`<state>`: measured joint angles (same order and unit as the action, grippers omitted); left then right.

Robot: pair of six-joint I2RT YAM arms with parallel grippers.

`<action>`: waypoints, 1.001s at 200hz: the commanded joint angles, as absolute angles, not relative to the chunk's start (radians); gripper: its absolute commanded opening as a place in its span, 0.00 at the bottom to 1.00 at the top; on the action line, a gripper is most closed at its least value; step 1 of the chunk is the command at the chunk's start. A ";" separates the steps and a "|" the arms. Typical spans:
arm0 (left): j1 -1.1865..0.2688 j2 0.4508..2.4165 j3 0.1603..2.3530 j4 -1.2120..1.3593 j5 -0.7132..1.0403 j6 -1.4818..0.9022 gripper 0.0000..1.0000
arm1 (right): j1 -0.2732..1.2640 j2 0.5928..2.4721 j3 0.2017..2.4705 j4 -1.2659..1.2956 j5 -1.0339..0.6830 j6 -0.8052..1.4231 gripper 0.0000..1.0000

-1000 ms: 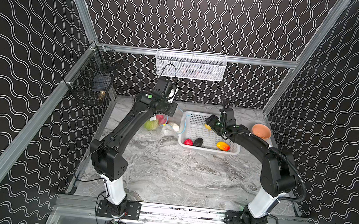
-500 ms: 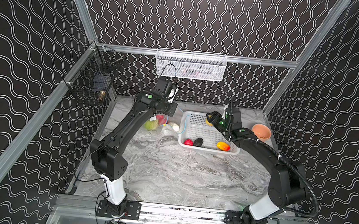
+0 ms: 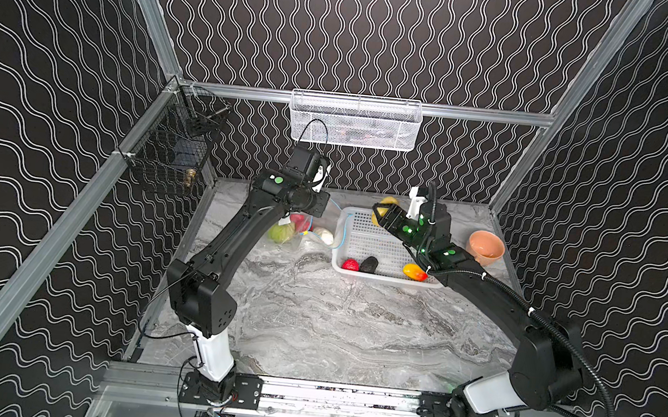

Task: Place the food in the zip-top bag and seal the zipper
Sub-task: 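Carry the yellow potato over the bag and lower it inside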

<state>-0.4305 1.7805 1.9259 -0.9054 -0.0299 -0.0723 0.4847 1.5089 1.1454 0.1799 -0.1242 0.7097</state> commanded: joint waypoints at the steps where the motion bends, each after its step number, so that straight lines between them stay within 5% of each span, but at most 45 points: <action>1: -0.430 1.764 1.925 -0.886 -0.031 -0.068 0.00 | 0.506 1.493 1.150 0.257 -0.133 0.663 0.61; 200: -0.430 1.761 1.932 -0.880 -0.027 -0.059 0.00 | 0.696 1.619 1.339 0.127 -0.137 0.446 0.60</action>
